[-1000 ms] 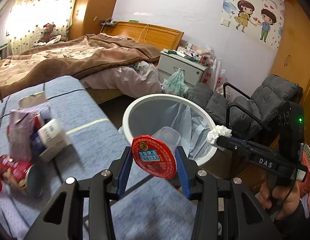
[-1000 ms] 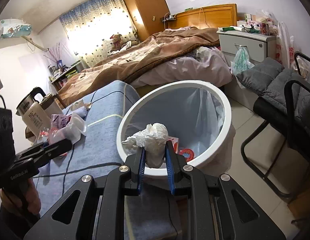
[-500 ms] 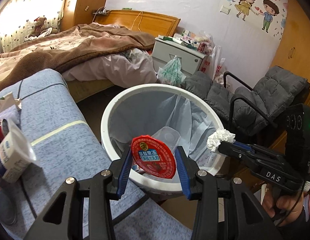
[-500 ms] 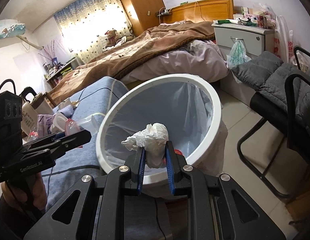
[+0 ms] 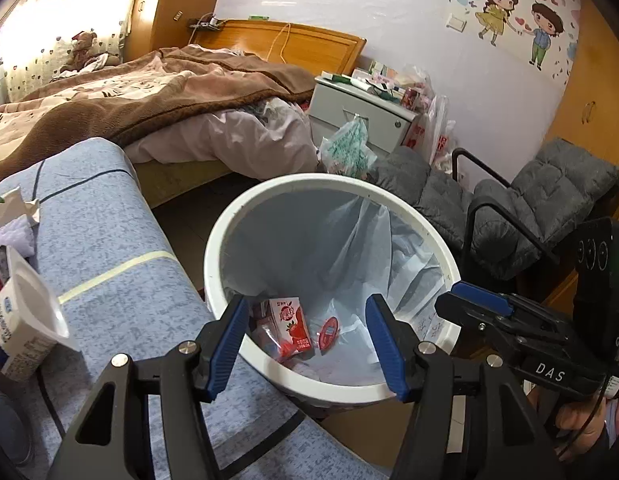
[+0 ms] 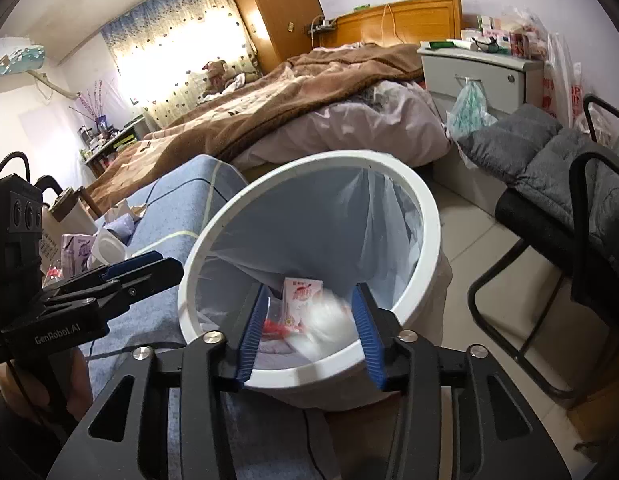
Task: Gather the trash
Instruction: 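Carry cup and tissue over the bin and open both grippers to drop them, then grasp the white foam mesh sleeve with the left gripper while the right gripper grasps the white yogurt cup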
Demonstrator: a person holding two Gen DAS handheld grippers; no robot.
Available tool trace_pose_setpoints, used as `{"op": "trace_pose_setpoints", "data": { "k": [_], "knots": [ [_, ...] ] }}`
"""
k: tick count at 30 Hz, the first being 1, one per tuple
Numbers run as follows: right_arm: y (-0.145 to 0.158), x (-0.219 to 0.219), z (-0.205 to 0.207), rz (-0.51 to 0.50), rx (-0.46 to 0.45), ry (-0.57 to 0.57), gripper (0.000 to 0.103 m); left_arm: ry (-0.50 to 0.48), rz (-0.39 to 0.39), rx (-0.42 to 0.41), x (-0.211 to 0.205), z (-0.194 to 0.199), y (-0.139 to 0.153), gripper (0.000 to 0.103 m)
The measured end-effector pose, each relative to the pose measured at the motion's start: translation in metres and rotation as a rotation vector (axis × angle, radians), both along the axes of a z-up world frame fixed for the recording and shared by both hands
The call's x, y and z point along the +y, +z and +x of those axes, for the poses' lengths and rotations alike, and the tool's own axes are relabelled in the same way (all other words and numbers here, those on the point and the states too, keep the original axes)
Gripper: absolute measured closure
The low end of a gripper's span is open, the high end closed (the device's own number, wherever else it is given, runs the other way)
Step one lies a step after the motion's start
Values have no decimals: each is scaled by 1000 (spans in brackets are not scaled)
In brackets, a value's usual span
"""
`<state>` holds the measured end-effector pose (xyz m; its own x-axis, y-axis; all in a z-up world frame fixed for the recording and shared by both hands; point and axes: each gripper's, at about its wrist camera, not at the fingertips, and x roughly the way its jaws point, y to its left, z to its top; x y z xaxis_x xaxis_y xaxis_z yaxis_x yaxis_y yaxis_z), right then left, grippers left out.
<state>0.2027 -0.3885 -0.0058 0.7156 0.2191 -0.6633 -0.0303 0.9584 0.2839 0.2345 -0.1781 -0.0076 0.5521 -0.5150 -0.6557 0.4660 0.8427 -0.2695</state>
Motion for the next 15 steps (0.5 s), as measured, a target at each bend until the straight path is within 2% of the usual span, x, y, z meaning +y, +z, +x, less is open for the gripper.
{"op": "trace_pose_setpoints", "data": {
  "k": [15],
  "knots": [
    [23,39,-38,23,-45,59,57,101,-4,-37,53,-50,17,40]
  ]
}}
